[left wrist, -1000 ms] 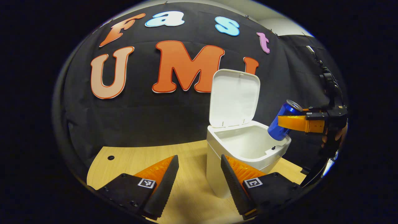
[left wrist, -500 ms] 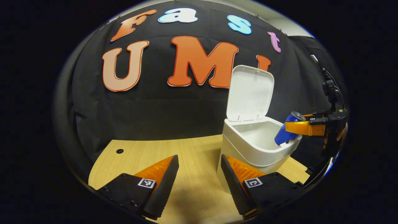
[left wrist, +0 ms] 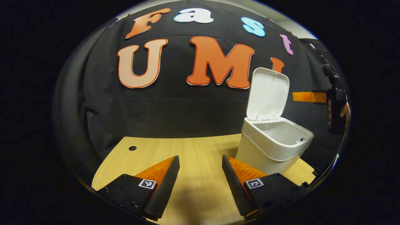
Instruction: Press the lid of the desktop garbage bin to open it, pick up the crumpled paper on the desktop and throw it into the bin, then pick up the pop can on the desktop and drop it into the bin, and finally close the garbage bin lid.
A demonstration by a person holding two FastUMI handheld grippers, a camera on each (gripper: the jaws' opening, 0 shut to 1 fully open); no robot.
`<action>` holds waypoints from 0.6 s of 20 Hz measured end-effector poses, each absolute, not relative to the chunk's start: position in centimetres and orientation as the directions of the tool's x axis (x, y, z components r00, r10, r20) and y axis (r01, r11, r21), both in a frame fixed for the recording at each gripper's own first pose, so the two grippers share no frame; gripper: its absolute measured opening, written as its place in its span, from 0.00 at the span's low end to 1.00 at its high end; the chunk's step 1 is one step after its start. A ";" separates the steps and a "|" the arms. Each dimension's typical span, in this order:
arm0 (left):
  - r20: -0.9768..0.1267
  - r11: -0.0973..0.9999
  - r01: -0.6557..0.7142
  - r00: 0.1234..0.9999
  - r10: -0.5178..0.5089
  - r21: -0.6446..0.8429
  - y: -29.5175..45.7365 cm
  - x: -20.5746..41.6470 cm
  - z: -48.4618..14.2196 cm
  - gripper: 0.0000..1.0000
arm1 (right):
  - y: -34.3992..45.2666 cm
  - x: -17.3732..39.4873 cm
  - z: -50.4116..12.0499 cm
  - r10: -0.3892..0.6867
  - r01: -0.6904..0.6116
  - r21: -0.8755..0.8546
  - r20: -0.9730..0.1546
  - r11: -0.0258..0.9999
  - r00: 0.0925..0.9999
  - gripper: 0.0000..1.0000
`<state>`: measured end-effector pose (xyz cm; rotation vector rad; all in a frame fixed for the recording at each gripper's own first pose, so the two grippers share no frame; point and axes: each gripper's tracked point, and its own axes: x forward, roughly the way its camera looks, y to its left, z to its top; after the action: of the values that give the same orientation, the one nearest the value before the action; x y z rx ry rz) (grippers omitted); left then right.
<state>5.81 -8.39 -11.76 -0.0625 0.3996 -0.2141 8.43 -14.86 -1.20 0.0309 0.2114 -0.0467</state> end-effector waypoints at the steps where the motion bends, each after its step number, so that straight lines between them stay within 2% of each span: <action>1: -0.379 0.978 0.182 0.902 -0.206 -0.099 -7.8 5.7 -11.8 0.86 | -14.8 9.0 -0.1 -0.042 0.047 0.022 -0.190 0.999 0.981 0.84; 8: -0.371 0.990 0.098 0.920 -0.128 -0.099 -4.1 5.0 -12.0 0.87 | -14.1 13.7 6.9 -0.023 0.024 0.012 -0.076 1.000 0.997 0.85; 12: -0.376 0.994 0.063 0.922 -0.092 -0.088 -2.3 4.6 -12.2 0.88 | -13.6 17.0 7.4 -0.047 0.043 -0.039 -0.088 0.998 0.995 0.84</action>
<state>4.64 -2.26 -12.20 -0.0743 0.3895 -0.0795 16.98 -13.63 7.45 -0.0367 0.0895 -0.0451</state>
